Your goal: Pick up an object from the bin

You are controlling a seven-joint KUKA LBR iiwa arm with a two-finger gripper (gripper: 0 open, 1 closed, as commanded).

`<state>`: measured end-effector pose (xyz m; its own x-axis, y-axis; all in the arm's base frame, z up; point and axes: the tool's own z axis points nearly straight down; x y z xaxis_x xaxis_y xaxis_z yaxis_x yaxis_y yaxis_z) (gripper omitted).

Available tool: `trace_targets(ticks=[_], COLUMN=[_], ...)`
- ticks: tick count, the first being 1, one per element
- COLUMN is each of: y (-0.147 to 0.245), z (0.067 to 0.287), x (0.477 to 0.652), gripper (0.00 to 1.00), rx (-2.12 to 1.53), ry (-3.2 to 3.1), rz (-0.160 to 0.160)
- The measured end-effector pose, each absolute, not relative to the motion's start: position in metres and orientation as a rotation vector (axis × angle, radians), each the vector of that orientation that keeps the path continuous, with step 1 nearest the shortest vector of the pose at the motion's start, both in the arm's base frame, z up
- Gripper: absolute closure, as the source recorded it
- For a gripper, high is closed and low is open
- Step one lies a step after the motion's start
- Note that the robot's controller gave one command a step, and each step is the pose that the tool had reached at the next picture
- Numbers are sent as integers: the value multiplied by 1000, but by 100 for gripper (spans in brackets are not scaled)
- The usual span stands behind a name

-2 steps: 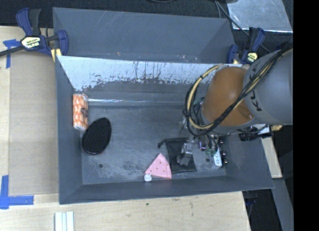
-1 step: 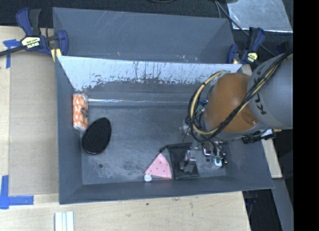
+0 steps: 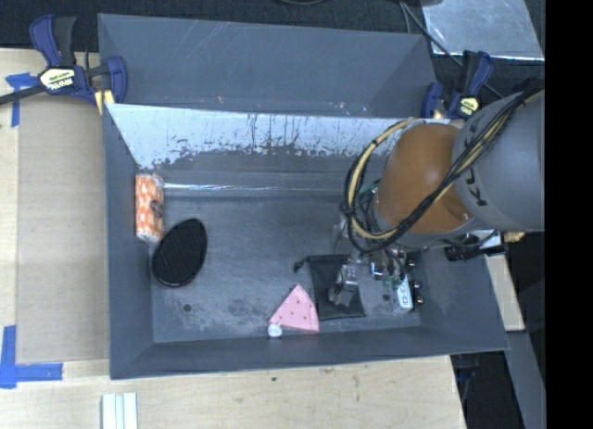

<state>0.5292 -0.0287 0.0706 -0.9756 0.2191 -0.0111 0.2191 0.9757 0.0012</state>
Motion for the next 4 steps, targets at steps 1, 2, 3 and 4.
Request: trace_targets(ticks=[1,2,3,4], y=[-34,-34,-34,-34], z=[70,70,76,97], x=[515,515,513,511], gripper=[100,100,100,100], rx=[213,213,213,214], ry=[3132,3132,3137,3143], rz=[-3,-3,-2,-2])
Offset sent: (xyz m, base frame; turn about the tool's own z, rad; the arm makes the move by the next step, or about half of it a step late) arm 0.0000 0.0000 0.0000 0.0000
